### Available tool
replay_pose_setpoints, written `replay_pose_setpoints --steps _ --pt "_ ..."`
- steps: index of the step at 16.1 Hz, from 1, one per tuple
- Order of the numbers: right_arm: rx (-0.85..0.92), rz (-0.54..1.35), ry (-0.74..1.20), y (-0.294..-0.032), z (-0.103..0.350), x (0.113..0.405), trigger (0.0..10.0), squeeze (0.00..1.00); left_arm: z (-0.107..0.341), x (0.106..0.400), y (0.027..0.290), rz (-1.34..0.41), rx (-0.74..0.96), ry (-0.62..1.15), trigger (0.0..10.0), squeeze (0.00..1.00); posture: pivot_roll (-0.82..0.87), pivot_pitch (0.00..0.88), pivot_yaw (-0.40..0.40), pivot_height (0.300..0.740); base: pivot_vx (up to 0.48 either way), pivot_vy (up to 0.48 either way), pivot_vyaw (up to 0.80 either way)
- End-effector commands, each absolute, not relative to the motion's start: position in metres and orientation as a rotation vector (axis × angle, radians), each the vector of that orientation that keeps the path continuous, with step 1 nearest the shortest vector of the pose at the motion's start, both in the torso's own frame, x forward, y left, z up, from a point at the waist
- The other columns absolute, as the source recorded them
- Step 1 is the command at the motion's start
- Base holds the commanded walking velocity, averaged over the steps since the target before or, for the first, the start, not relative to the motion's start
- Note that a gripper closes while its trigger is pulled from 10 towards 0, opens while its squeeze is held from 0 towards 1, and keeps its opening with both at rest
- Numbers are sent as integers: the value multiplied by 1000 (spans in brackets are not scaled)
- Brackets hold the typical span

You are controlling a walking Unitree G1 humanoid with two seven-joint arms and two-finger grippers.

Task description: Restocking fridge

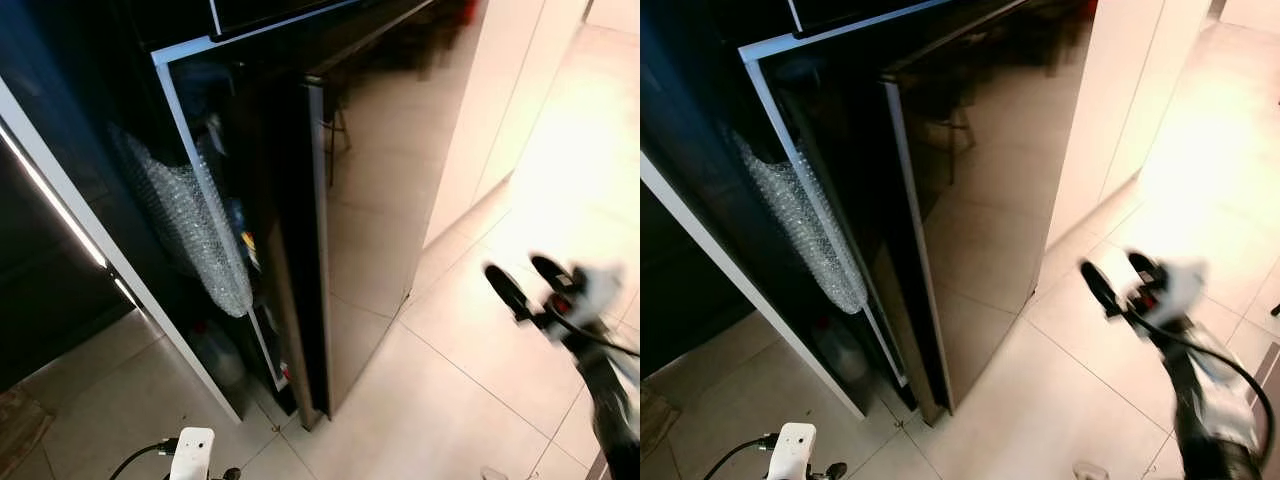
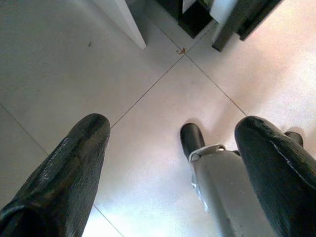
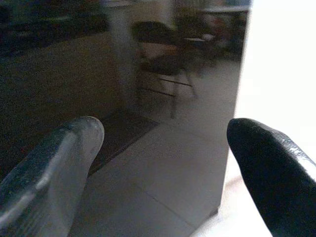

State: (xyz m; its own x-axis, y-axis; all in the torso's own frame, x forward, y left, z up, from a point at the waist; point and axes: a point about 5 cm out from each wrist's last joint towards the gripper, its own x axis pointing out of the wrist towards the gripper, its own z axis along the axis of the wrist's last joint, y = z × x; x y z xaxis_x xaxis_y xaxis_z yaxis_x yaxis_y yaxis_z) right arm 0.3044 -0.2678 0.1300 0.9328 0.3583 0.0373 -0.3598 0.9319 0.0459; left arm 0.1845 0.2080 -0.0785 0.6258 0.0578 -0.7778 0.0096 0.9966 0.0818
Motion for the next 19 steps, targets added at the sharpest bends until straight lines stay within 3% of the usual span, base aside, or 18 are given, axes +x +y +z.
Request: replay_pose_setpoints --steps 1,3,4,7,8,9,12,17,19 --pt "5 409 -35 -255 139 312 10000 0 -80 180 211 36 94 914 10000 0 -109 72 32 740 0 0 0" --pt "-23 416 -38 -247 146 320 10000 0 -80 180 211 40 92 912 10000 0 -104 73 29 740 0 0 0" --pt "-14 347 -20 -257 142 321 10000 0 -80 180 210 39 91 912 10000 0 -101 73 27 740 0 0 0" --pt "37 -45 157 -306 106 311 10000 0 -80 180 210 38 84 910 10000 0 -99 69 24 740 0 0 0" --pt "77 -248 302 -329 75 291 10000 0 -80 180 209 35 81 909 10000 0 -99 69 24 740 0 0 0" --pt "88 -275 332 -331 66 284 10000 0 -80 180 209 35 81 909 10000 0 -99 69 24 740 0 0 0" --pt "158 -305 618 -311 -9 232 10000 0 -81 180 209 32 79 909 10000 0 -95 61 26 740 0 0 0" --pt "223 -277 827 -267 -60 190 10000 0 -81 179 209 32 78 910 10000 0 -99 51 27 740 0 0 0" --pt "255 -311 972 -244 -84 157 10000 0 -82 178 209 27 89 921 10000 0 -98 43 23 740 0 0 0"
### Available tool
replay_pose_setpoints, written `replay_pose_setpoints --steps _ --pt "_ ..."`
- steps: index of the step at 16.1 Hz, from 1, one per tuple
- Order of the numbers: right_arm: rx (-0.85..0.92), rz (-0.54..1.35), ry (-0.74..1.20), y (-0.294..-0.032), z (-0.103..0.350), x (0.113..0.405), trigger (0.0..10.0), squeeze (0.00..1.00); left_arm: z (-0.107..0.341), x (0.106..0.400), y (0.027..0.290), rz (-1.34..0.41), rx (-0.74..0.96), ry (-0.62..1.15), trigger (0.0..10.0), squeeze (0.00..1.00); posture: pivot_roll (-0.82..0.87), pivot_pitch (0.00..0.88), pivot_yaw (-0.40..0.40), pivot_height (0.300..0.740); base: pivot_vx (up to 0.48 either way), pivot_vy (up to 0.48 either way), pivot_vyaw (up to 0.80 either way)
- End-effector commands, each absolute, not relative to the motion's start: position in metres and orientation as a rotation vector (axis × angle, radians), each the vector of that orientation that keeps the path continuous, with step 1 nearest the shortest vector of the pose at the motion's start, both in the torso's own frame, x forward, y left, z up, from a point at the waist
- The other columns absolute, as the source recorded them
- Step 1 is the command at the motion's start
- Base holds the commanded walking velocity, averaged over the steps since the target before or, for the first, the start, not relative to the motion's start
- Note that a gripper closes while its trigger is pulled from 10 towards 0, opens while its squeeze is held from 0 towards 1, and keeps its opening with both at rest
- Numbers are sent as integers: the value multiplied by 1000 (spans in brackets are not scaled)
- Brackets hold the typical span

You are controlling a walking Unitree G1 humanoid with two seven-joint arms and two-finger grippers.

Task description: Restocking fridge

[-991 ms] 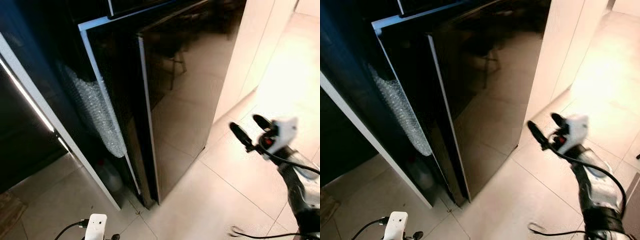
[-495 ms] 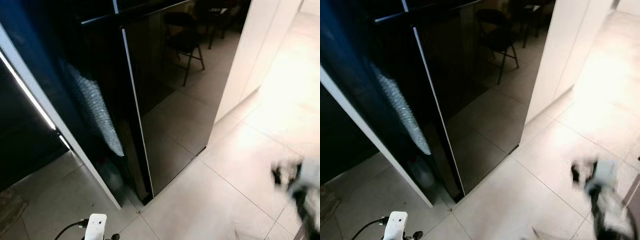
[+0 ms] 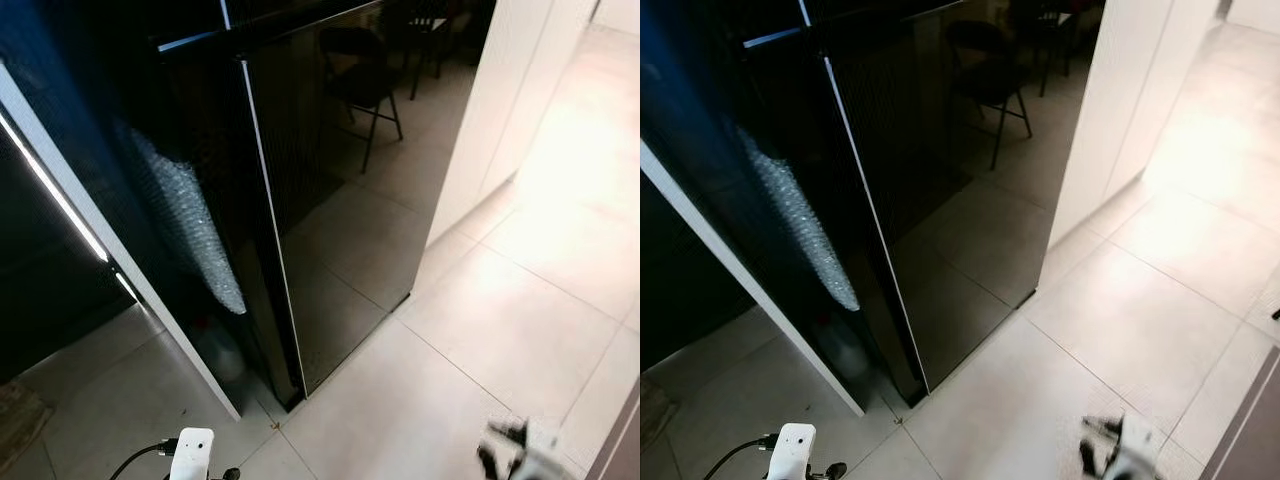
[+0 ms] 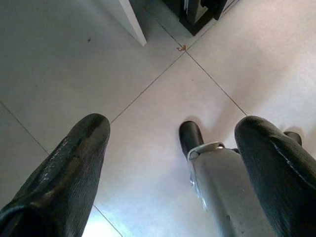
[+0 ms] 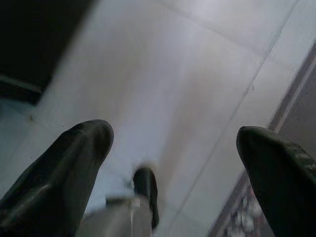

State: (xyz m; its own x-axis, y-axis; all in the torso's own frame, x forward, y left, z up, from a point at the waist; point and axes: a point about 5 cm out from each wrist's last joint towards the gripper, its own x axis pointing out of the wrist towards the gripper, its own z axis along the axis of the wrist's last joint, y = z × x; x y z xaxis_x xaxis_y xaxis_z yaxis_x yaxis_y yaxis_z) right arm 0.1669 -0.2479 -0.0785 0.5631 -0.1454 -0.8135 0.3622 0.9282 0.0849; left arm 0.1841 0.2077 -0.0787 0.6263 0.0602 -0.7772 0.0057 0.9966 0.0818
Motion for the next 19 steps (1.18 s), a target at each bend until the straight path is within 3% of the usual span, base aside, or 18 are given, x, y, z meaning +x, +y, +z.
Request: replay_pose_setpoints --steps 1,6,11,19 --pt "264 -296 977 -237 -87 155 10000 0 -82 178 209 27 90 923 10000 0 -98 43 23 740 0 0 0" --pt "281 -302 984 -224 -93 147 10000 0 -83 176 209 21 101 933 10000 0 -83 29 18 740 0 0 0" --pt "266 -346 963 -232 -90 151 10000 0 -84 174 210 3 111 948 10000 0 -91 13 31 740 0 0 0" --pt "294 -360 969 -227 -91 150 10000 0 -81 178 214 -1 142 937 10000 0 -42 38 44 740 0 0 -744"
